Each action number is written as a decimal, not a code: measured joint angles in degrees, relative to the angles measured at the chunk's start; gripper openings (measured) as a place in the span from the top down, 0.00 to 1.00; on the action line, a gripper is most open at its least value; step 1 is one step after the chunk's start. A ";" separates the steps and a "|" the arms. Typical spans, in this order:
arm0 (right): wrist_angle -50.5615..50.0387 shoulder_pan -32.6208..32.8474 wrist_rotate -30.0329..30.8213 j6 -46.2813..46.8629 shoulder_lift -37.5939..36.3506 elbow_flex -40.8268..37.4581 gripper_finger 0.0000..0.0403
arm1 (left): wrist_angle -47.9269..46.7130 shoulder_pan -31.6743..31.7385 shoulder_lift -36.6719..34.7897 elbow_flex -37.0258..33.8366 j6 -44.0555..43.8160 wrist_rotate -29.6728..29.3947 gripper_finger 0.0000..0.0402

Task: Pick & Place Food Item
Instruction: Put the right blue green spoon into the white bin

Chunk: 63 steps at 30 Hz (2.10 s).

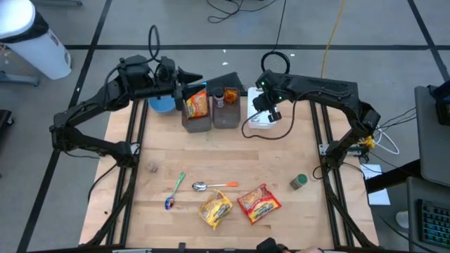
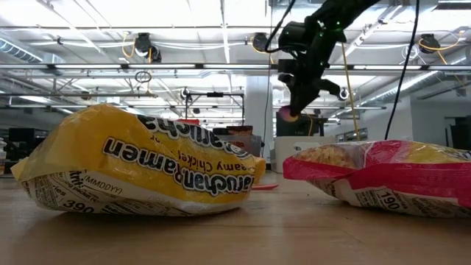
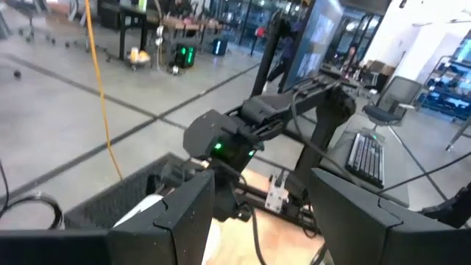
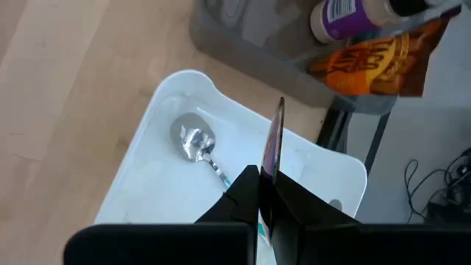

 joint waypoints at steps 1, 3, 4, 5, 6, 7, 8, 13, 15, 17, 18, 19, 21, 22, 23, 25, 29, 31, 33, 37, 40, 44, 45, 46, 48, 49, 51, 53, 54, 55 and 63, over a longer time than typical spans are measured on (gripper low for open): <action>0.38 0.26 -0.01 0.00 0.00 -0.34 0.99 | -0.38 0.15 0.10 0.00 -0.13 -0.06 0.43; 0.83 0.57 -0.06 -0.22 0.00 -0.52 0.99 | -0.28 0.36 0.31 -0.02 0.21 -0.41 0.43; 0.99 0.66 -0.06 -0.67 0.00 -0.52 0.99 | 0.35 0.36 0.62 -0.02 0.36 -0.43 0.43; 1.31 0.78 -0.05 -1.17 0.00 -0.52 0.99 | 0.97 0.36 0.87 0.01 0.39 -0.43 0.43; 1.56 0.98 0.00 -1.55 0.00 -0.52 0.99 | 1.05 0.42 1.01 0.02 0.29 -0.43 0.43; 1.58 0.99 0.00 -1.98 0.00 -0.52 0.99 | 1.03 0.60 1.15 -0.01 0.28 -0.43 0.43; 1.41 0.98 0.00 -2.57 0.00 -0.52 0.99 | 1.48 0.75 1.21 -0.04 0.30 -0.41 0.43; 0.82 1.03 0.04 -3.06 0.00 -1.29 0.99 | 2.82 0.80 1.01 -0.02 0.51 -0.41 0.43; 2.39 1.37 0.25 -3.20 0.00 -2.71 0.99 | 2.47 0.80 1.18 -0.02 0.53 -0.43 0.43; 3.89 2.17 1.19 -3.37 0.04 -4.19 0.99 | 2.47 0.77 1.20 -0.04 0.52 -0.38 0.43; 4.66 2.80 1.75 -3.46 0.04 -4.73 0.99 | 2.53 0.77 1.13 -0.03 0.50 -0.34 0.43; 5.22 3.42 1.86 -3.88 0.04 -5.16 0.99 | 2.58 0.78 1.10 -0.03 0.49 -0.34 0.43; 5.84 4.99 1.74 -4.22 0.04 -6.00 0.99 | 2.58 0.80 1.10 -0.02 0.53 -0.34 0.43; 6.52 5.87 1.72 -4.22 0.04 -6.51 0.99 | 2.51 0.80 1.12 -0.04 0.55 -0.34 0.43; 7.46 6.66 1.68 -4.23 0.04 -6.90 0.99 | 2.45 0.77 1.12 -0.04 0.55 -0.34 0.43; 9.27 8.02 1.29 -4.20 0.04 -7.59 0.99 | 2.45 0.77 1.12 -0.03 0.37 -0.28 0.43; 11.17 9.61 1.12 -3.96 0.04 -9.06 0.99 | 2.32 0.74 1.12 -0.02 0.04 -0.09 0.43; 11.91 9.65 0.89 -3.77 0.04 -9.79 0.99 | 2.34 0.69 1.12 -0.03 -0.17 0.67 0.43; 12.23 9.29 0.86 -2.80 0.04 -10.54 0.99 | 2.34 0.69 1.12 -0.02 -0.44 1.81 0.43; 13.34 8.43 0.86 -1.12 0.04 -11.85 0.99 | 2.30 0.69 1.12 -0.03 -1.70 3.44 0.43; 14.69 8.10 0.87 -1.00 0.04 -12.37 0.99 | 2.30 0.69 1.12 -0.02 -1.72 3.57 0.43; 16.19 7.94 1.19 -0.53 0.04 -12.81 0.99 | 2.30 0.69 1.12 -0.02 -1.90 3.60 0.43; 16.59 7.94 1.27 -0.04 0.04 -12.95 0.99 | 2.30 0.69 1.12 -0.04 -1.92 3.62 0.43; 17.02 7.94 1.26 0.44 0.04 -13.07 0.99 | 2.30 0.69 1.12 -0.02 -1.92 3.62 0.43; 17.32 7.94 1.26 1.16 0.04 -13.11 0.99 | 2.32 0.69 1.12 -0.04 -1.92 3.62 0.43; 17.32 7.94 1.24 1.64 0.04 -13.11 0.99 | 2.32 0.69 1.12 -0.02 -1.93 3.62 0.43; 17.30 7.94 1.24 2.32 0.04 -13.13 0.99 | 2.32 0.69 1.12 -0.04 -1.94 3.62 0.43; 17.36 7.94 1.21 2.69 0.04 -13.13 0.99 | 2.32 0.69 1.12 -0.04 -1.96 3.64 0.43; 17.41 7.94 1.24 2.69 0.04 -13.13 0.99 | 2.32 0.69 1.12 -0.04 -2.03 3.65 0.43; 17.41 7.94 1.24 2.69 0.04 -13.13 0.99 | 2.32 0.69 1.12 -0.02 -2.10 3.66 0.43; 17.70 7.94 1.10 2.69 0.04 -13.13 0.99 | 2.36 0.41 1.12 -0.03 -4.00 3.97 0.43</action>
